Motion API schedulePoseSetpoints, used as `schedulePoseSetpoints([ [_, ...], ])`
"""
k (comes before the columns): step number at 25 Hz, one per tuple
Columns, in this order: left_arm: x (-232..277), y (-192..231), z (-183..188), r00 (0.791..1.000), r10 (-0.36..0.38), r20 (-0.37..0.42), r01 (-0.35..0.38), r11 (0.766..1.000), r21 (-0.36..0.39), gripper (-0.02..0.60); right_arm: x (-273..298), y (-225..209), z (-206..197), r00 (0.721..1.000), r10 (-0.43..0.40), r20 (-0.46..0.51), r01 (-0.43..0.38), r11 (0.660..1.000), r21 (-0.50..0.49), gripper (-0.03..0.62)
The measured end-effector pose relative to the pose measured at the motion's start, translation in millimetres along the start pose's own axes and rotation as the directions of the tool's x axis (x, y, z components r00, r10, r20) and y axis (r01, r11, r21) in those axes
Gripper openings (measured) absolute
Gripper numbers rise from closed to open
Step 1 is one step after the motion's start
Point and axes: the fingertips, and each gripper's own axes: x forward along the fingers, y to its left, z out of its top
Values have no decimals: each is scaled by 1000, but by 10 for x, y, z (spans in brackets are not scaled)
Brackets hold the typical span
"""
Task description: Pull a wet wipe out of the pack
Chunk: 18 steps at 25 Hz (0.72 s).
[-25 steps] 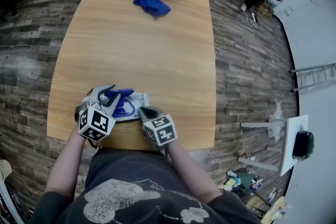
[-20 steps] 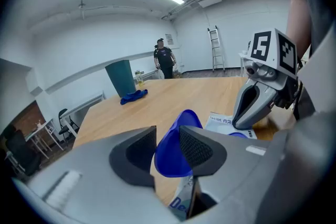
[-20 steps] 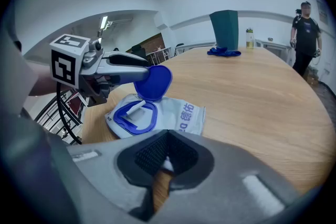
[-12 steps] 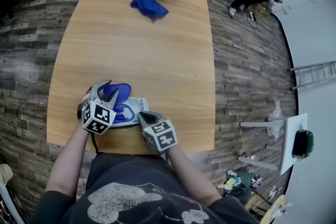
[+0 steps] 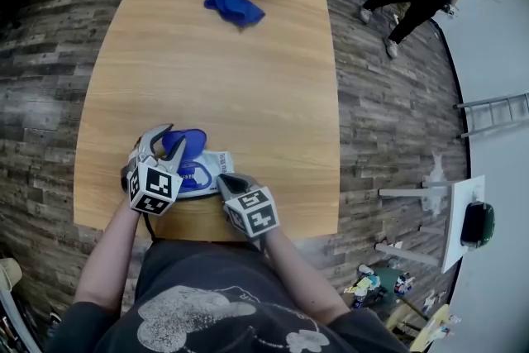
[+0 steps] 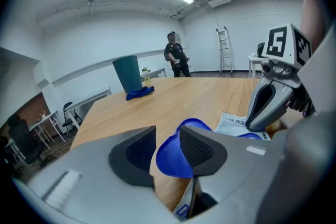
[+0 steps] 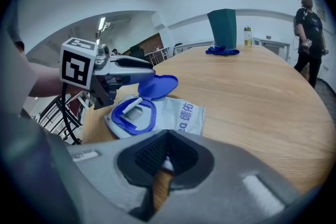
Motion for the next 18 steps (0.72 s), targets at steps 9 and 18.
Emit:
schedulePoseSetpoints([
  [9,-390,-295,180,999,-40,23,43,990,-135,255,38,-49,0,1000,10,9,-10,1000,-14,-9],
  [18,-418,-897,-26,991,-87,-105,72,988,-135,331,38,-21,78,999,6,32,-4,998,-59,-9],
])
